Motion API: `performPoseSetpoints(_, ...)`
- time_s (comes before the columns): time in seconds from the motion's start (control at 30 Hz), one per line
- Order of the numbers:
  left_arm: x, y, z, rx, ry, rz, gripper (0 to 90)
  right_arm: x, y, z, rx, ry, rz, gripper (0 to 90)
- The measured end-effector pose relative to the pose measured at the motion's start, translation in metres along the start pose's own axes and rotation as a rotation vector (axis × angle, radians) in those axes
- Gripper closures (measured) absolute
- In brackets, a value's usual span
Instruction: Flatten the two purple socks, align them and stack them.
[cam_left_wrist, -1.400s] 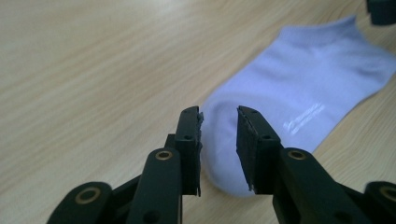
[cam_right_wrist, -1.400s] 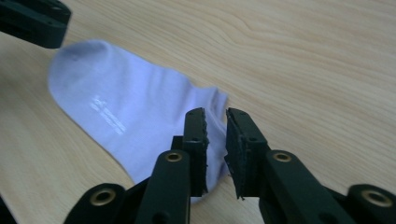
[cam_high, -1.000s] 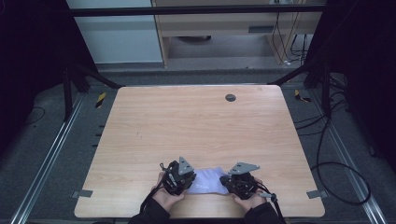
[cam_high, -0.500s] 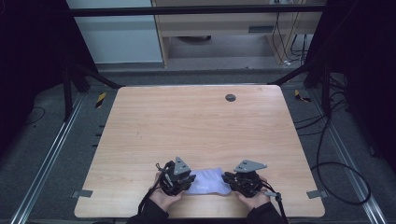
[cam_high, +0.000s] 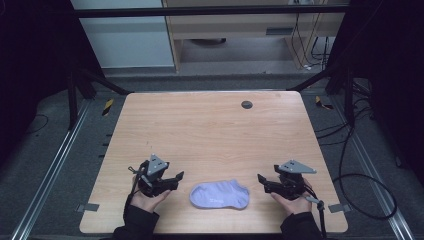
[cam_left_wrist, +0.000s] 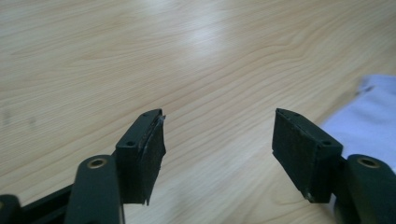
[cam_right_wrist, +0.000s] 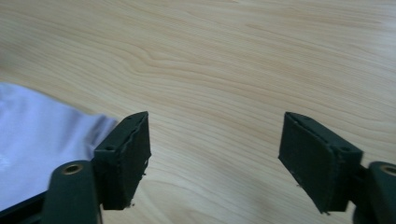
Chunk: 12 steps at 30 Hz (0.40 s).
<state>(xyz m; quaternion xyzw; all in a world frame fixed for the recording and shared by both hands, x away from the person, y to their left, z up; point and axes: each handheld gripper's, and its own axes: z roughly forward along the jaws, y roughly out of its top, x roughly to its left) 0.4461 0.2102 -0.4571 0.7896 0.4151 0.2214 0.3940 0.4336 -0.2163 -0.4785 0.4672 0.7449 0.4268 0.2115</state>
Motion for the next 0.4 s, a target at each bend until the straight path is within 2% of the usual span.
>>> performPoseSetpoints(0.13, 0.017, -0.009, -0.003, 0.005, 0.023, -0.01, 31.4, -0.014, -0.004, -0.003, 0.005, -0.044, 0.006, 19.8)
performPoseSetpoints(0.27, 0.029, -0.015, -0.005, 0.014, 0.032, 0.002, 29.2, -0.025, -0.007, -0.004, 0.016, -0.059, 0.016, 16.0)
performPoseSetpoints(0.4, 0.04, -0.023, -0.007, 0.029, 0.052, -0.003, 28.0, -0.036, -0.01, -0.004, 0.037, -0.076, 0.023, 14.0)
